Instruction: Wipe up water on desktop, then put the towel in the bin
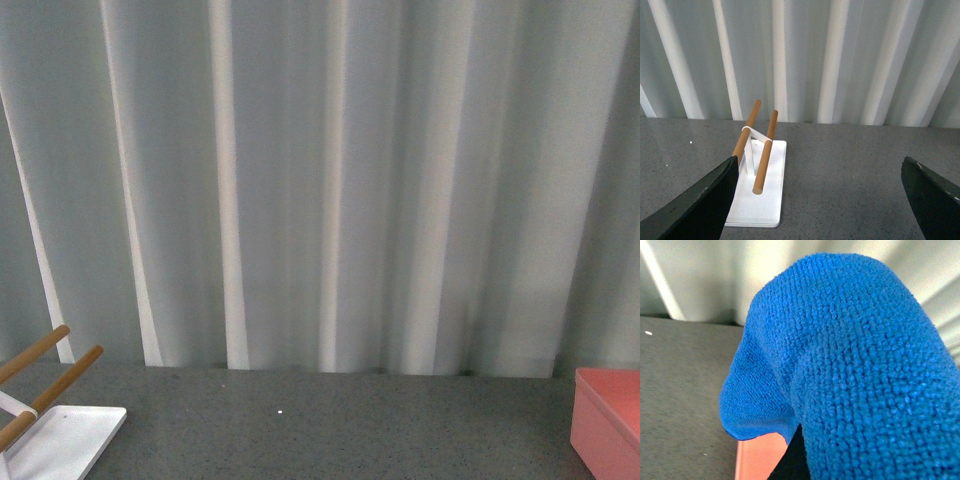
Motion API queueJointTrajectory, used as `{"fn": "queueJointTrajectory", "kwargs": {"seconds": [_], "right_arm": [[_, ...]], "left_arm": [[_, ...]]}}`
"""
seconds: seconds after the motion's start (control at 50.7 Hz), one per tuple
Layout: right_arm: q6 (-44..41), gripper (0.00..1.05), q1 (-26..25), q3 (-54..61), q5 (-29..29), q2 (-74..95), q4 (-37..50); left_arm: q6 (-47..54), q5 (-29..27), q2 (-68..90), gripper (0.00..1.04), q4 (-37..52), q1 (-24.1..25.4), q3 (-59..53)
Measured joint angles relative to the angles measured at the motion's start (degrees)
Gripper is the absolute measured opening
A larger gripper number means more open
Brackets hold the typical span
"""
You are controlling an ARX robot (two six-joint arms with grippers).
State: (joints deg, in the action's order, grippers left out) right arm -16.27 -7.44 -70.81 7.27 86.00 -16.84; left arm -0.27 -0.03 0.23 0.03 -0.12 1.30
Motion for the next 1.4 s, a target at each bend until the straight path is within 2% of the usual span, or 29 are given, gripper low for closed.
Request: {"fn": "queueJointTrajectory", "kwargs": {"seconds": [0.118,0.296,0.808,1.025,1.084,1.163,1.281,1.399], "right_arm": [[-0.96,0.04,-3.76,-0.33,-1.51,1.57,-2.78],[-1.18,0.04,-5.68,-0.70,-2.38,4.28,-5.55],[1.97,0.04,-6.19,-1.31,0.55,11.78,-8.13],[2.14,0.04,-5.35,1.79,-3.93,11.96,-7.06],[2.23,0.17,-4.85,1.84,-4.35,11.96,-7.34],[2.38,0.28,-4.70,1.84,-4.39,11.96,-7.37],[2.56,0.49,-4.68,1.84,-4.37,11.96,-7.39],[2.58,0.74,-4.70,1.84,-4.35,11.96,-7.39]], "left_arm": [[0.00,0.00,0.00,0.98,0.00,0.00,0.00],[0.00,0.00,0.00,0.98,0.00,0.00,0.00],[0.00,0.00,0.00,0.98,0.00,0.00,0.00],[0.00,0.00,0.00,0.98,0.00,0.00,0.00],[0.00,0.00,0.00,0.98,0.00,0.00,0.00],[0.00,0.00,0.00,0.98,0.00,0.00,0.00],[0.00,0.00,0.00,0.98,0.00,0.00,0.00],[0.00,0.00,0.00,0.98,0.00,0.00,0.00]]}}
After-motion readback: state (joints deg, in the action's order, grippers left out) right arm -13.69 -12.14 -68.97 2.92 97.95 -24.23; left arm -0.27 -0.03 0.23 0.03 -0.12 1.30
